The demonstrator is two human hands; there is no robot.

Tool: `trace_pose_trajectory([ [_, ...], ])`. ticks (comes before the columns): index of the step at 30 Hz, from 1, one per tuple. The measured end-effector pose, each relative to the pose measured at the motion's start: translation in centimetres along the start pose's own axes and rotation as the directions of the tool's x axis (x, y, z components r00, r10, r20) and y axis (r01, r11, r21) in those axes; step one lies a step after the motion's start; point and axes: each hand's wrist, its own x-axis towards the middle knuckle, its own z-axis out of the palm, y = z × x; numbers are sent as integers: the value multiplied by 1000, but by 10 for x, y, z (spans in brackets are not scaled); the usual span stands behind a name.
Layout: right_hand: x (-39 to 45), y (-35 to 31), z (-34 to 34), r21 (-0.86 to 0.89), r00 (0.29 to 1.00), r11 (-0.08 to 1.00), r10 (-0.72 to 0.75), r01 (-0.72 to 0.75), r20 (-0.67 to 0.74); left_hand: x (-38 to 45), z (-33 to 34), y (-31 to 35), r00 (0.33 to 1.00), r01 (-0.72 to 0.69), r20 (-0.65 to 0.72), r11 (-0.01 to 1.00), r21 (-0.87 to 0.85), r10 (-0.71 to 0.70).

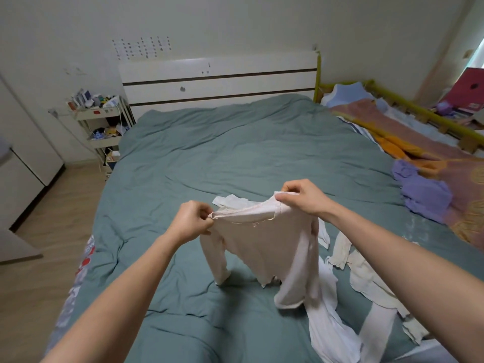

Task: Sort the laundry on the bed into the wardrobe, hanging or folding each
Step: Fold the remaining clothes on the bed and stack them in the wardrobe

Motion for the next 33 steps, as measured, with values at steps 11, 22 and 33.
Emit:
trace_pose_trajectory([
  [11, 18, 1, 17, -382, 965, 918, -190, 109, -179, -3, -32, -2, 985, 93, 143, 995, 23, -95],
  [22, 37, -34, 14, -423, 904, 905, -145, -43, -403, 5, -58, 5, 832, -243, -491, 965, 97, 259],
  [33, 50, -32, 64, -482, 970, 866, 16, -134, -241, 0, -68, -26, 906, 35, -417, 967, 253, 77],
])
